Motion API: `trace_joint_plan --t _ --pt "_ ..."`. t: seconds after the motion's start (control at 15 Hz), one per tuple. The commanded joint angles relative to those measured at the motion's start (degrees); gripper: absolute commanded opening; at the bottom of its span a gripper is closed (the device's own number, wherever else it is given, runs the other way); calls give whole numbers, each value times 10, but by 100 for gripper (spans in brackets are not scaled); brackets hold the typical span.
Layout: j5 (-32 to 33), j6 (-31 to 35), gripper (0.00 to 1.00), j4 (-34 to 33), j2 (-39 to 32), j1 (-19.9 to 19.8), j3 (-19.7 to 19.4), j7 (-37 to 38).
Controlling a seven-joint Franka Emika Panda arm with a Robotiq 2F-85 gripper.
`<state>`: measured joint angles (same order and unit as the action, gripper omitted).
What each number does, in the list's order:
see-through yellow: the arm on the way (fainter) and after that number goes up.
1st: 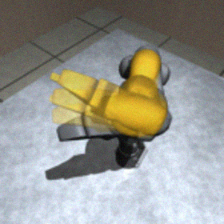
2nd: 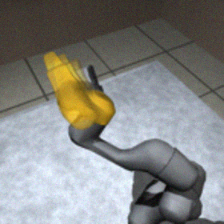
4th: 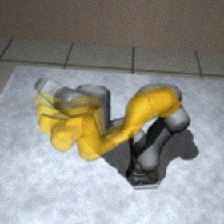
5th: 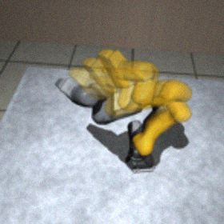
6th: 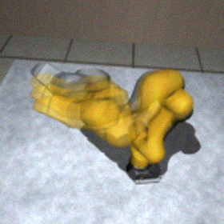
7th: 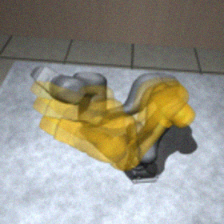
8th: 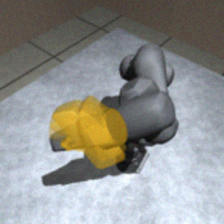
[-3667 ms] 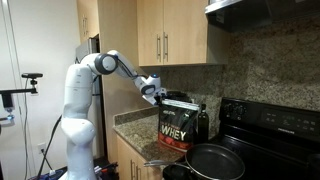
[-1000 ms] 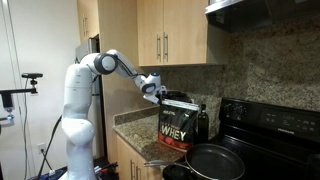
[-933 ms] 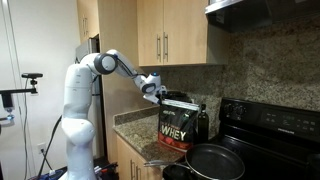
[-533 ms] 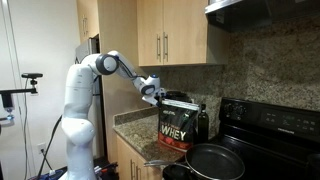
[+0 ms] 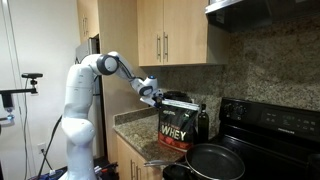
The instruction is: Press a button on the rice cooker
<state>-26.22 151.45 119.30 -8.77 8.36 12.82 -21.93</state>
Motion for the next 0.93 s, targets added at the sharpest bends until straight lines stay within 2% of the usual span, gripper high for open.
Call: trace_joint_plan --t 0.0,0.07,0.13,0.33,0.6,0.87 --pt "11 74 100 14 19 -5 0 24" --pt "21 90 100 15 21 -5 -2 34" --pt "9 64 100 -1 5 -8 5 20" --pt "5 67 100 0 7 -1 -1 18" --pt "83 78 100 4 -17 -1 -14 93" --pt "80 69 100 1 -13 -7 -4 101"
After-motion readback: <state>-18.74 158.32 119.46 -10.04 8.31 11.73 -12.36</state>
